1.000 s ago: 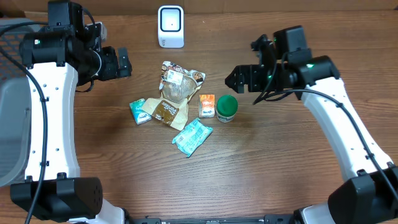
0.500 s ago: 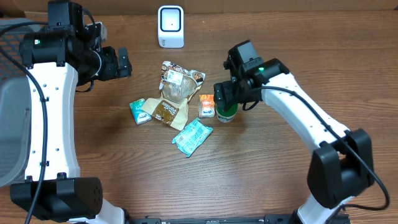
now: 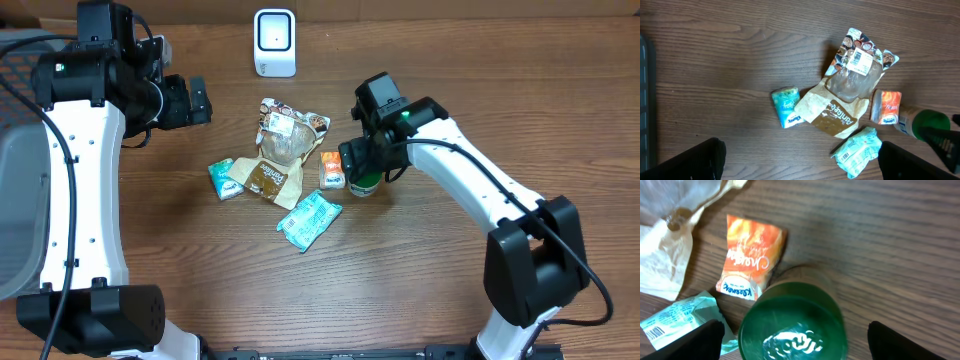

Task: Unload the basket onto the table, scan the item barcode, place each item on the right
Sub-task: 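Reach the right gripper to the green-capped jar and grasp it, then lift the jar and swing it toward the scanner face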

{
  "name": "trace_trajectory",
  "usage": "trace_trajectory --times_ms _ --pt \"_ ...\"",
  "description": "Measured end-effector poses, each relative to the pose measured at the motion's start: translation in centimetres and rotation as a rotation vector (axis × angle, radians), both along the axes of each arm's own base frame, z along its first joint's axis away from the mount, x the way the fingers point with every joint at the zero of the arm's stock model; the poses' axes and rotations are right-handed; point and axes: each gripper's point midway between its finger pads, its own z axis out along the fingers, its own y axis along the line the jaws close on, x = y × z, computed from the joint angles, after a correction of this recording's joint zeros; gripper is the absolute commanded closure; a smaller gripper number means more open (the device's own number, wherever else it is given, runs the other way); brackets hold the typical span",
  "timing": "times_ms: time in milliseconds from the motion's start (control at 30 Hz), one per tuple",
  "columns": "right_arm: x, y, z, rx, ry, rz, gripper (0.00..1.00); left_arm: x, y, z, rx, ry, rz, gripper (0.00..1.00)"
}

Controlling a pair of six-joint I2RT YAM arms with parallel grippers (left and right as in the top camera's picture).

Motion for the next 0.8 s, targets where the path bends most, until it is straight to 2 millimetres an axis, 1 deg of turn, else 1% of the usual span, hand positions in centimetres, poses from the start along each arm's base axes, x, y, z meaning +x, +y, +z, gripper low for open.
trace_trajectory --times_ms 133,267,400,433,467,500,800 --pt "-0.2 -0.1 -1.3 -0.02 0.032 0.01 0.2 0.0 0.0 0.0 0.0 0.0 0.0 0.0" --pt "-0.2 -0.2 -1.7 -0.031 0.036 0.013 0.29 0.0 0.0 0.0 0.0 0.0 0.0 0.01" --pt "-0.6 -0.4 -1.8 -0.048 0.044 0.054 0.39 0.0 0.0 0.0 0.0 0.0 0.0 0.01" --pt "-0.7 -0.5 -1.8 -0.053 0.047 0.069 0.43 0.0 0.0 0.0 0.0 0.0 0.0 0.0" --pt "-0.8 -0.6 -1.8 -0.061 0.047 0.091 0.49 0.0 0.0 0.0 0.0 0.0 0.0 0.0" --pt "-0.8 -0.6 -1.8 -0.069 0.044 0.12 0.51 0.0 0.0 0.0 0.0 0.0 0.0 0.0" --pt "-1.3 -0.9 -1.7 -0.115 0.033 0.362 0.56 0.0 0.0 0.0 0.0 0.0 0.0 0.0"
